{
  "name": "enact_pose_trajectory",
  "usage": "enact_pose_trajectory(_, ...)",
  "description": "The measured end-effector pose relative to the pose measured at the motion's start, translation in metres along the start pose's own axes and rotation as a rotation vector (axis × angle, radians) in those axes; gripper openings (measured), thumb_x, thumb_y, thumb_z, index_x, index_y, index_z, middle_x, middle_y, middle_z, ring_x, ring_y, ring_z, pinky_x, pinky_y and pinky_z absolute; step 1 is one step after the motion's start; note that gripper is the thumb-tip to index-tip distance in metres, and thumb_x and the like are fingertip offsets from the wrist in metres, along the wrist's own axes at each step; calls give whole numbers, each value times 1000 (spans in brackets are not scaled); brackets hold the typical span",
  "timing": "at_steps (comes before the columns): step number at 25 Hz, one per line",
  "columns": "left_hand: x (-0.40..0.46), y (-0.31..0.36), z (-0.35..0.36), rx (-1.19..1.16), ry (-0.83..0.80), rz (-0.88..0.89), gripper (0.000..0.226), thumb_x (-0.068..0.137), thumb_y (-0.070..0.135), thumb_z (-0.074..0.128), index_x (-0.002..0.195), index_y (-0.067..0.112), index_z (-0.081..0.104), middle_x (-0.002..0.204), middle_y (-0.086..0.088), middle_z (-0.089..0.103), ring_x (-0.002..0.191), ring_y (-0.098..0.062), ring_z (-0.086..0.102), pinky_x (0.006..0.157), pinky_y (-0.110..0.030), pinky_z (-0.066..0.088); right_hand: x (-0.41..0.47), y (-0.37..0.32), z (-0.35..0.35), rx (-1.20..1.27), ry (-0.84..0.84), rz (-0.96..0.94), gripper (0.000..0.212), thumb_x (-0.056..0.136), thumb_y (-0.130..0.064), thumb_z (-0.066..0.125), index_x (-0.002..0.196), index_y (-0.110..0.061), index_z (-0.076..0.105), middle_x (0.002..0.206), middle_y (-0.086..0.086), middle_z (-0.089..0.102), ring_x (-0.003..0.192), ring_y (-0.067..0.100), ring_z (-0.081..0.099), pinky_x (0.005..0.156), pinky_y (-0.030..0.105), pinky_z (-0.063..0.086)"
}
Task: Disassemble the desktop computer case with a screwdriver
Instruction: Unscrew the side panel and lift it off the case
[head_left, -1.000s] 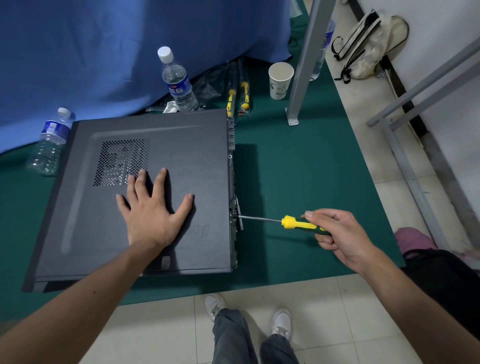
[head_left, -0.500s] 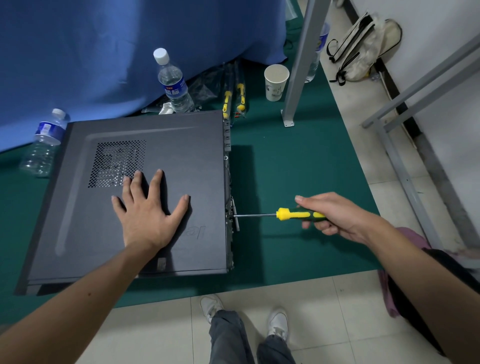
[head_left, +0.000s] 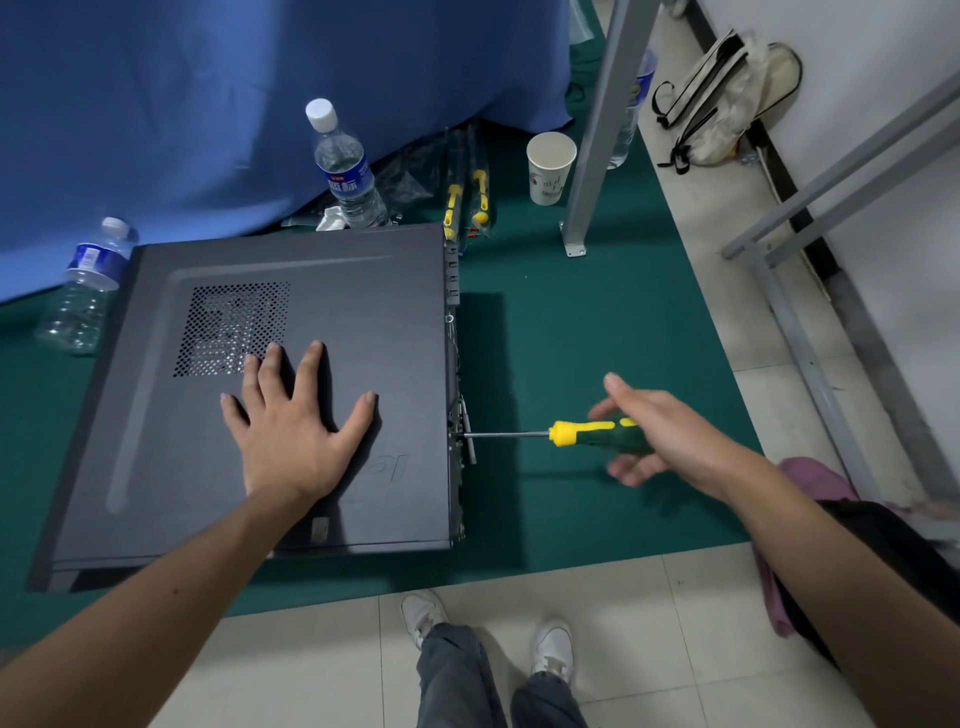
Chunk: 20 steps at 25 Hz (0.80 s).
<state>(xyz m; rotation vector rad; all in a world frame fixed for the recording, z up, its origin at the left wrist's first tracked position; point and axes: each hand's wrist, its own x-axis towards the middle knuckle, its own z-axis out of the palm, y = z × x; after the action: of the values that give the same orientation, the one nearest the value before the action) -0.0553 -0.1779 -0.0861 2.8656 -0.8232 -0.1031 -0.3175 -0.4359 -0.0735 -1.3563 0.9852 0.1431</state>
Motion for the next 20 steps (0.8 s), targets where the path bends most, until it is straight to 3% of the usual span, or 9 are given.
enact_pose_trajectory(3, 0, 0, 0, -1, -4, 2, 85, 82, 79, 26, 153, 32, 24, 161, -14, 16, 151, -30, 4, 118, -59, 4, 3, 3, -2, -211, 59, -32, 31, 96, -46, 54, 88, -21, 70, 70, 0, 57, 49, 6, 50, 44, 20, 36)
enact_pose_trajectory(5, -1, 0, 1, -5, -1, -1, 85, 82, 79, 26, 153, 32, 25, 161, -14, 16, 150, -30, 4, 118, -59, 4, 4, 4, -4, 64, 86, -146, 6, 90, -19, 68, 89, -25, 71, 83, -4, 58, 65, 1, 56, 55, 15, 44)
enact_pose_trajectory(7, 0, 0, 1, -11, 1, 3, 86, 82, 80, 26, 152, 32, 25, 161, -14, 17, 150, -30, 4, 118, -59, 4, 2, 4, -5, 389, 24, -187, 25, 78, -3, 74, 92, -24, 72, 97, 0, 61, 82, 5, 61, 65, 16, 50)
enact_pose_trajectory(9, -1, -1, 1, -14, 0, 3, 86, 81, 80, 25, 152, 32, 25, 161, -15, 17, 151, -31, 4, 118, -59, 4, -3, 2, -2, 351, 13, -36, 15, 81, -27, 74, 94, -20, 71, 94, 4, 65, 78, 15, 62, 59, 21, 50)
enact_pose_trajectory(11, 0, -2, 2, -13, 5, 3, 86, 81, 80, 25, 152, 32, 25, 161, -15, 17, 150, -31, 4, 118, -59, 4, -3, -1, 0, -24, 41, 105, 41, 91, -56, 57, 92, -16, 67, 77, 9, 66, 54, 17, 53, 44, 22, 40)
enact_pose_trajectory(13, 0, -2, 3, -10, 5, 3, 86, 81, 80, 25, 152, 32, 25, 161, -15, 17, 150, -31, 4, 118, -59, 4, -2, -1, 0, -105, 95, 22, 35, 97, -46, 52, 90, -15, 66, 69, 8, 59, 46, 13, 41, 43, 22, 32)
enact_pose_trajectory(15, -1, -2, 3, -12, 6, 3, 85, 82, 80, 26, 152, 32, 25, 161, -15, 17, 150, -31, 4, 118, -59, 4, -3, -2, -2, 178, 103, -87, 6, 93, -15, 63, 93, -19, 67, 82, 4, 57, 58, 10, 50, 54, 23, 38)
enact_pose_trajectory(17, -1, -2, 3, -17, 8, 7, 84, 82, 79, 27, 151, 32, 26, 160, -16, 18, 150, -31, 4, 118, -59, 4, -9, 0, -4, 448, 30, -123, 27, 80, -1, 71, 97, -21, 68, 95, 2, 61, 75, 10, 62, 67, 24, 48)
enact_pose_trajectory(20, -1, -2, 2, -18, 4, 3, 84, 82, 79, 27, 151, 32, 26, 160, -15, 18, 150, -31, 4, 118, -60, 4, -16, 1, -1, 192, 0, 83, 33, 83, -46, 70, 98, -17, 66, 86, 6, 66, 64, 16, 62, 54, 24, 50)
